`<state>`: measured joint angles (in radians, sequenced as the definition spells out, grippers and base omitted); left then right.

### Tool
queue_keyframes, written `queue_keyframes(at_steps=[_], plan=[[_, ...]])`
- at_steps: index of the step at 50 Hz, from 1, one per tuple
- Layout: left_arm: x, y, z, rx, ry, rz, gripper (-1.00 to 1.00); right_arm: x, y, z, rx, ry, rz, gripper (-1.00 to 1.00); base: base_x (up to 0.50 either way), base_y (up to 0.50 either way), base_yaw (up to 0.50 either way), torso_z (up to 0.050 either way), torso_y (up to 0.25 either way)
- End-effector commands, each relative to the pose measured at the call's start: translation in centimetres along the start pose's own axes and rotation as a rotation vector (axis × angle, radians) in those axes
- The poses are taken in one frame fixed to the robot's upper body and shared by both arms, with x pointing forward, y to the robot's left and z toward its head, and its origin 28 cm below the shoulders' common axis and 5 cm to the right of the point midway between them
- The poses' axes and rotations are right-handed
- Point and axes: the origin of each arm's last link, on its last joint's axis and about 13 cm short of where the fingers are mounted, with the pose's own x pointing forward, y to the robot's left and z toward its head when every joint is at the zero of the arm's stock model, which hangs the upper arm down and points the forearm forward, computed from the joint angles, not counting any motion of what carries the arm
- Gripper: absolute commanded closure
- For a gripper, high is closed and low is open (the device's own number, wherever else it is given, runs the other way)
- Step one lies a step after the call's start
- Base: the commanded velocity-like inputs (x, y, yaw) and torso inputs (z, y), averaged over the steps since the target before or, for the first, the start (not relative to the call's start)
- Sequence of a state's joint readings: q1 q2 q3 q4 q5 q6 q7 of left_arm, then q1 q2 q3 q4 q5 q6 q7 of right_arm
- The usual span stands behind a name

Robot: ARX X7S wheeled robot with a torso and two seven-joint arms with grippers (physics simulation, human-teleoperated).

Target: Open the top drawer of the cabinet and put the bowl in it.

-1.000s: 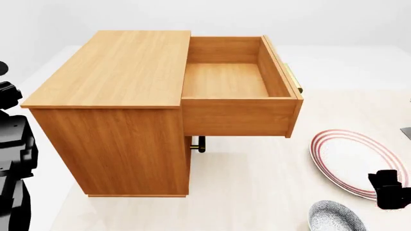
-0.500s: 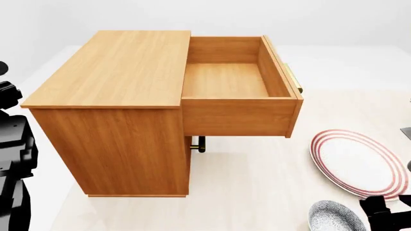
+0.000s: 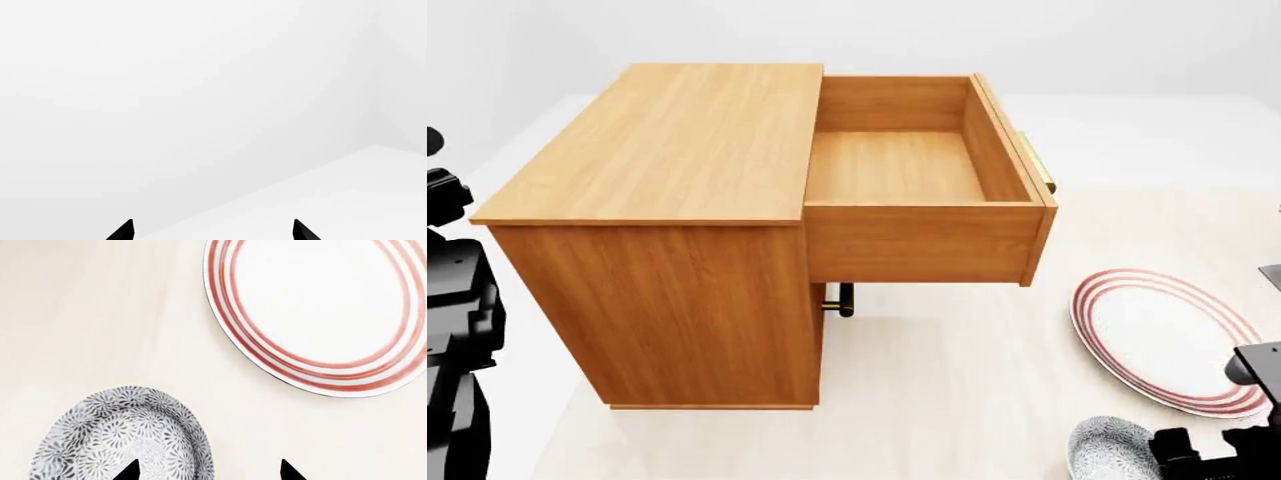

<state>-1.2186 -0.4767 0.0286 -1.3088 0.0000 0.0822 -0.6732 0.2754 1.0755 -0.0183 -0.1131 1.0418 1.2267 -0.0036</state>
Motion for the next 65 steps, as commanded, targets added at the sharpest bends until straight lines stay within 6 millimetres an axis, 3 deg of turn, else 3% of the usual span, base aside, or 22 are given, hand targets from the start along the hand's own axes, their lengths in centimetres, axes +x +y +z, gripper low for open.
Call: queue_keyframes(at_steps=[1, 14, 45, 46, 65], plan=[[0.0, 0.0, 0.0, 0.0, 0.0, -0.001, -1.0, 1.8, -0.2, -1.3, 0.001, 0.052, -0.007, -1.0, 0.0, 0.0, 0.0, 0.0, 0.0], [0.0, 0.0, 0.0, -0.001, 0.0, -0.001, -1.0, 3.9, 0.1, -2.1, 0.014, 0.089, 0.01, -1.0, 0.0, 0.0, 0.0, 0.0, 0.0], [0.1, 0.0, 0.2, -0.003, 0.0, 0.0, -1.0, 6.3, 0.9, -2.9, -0.022, 0.107, 0.03, -1.0, 0.0, 0.0, 0.0, 0.0, 0.0], [0.0, 0.0, 0.2, -0.004, 0.0, 0.0, -1.0, 6.3, 1.0, -3.0, -0.035, 0.109, 0.04, 1.0, 0.0, 0.0, 0.0, 0.0, 0.0], [0.0, 0.0, 0.1, -0.007, 0.002, 0.001, -1.0, 5.5, 0.9, -2.9, -0.047, 0.079, 0.056, 1.0, 0.0, 0.0, 0.0, 0.0, 0.0]])
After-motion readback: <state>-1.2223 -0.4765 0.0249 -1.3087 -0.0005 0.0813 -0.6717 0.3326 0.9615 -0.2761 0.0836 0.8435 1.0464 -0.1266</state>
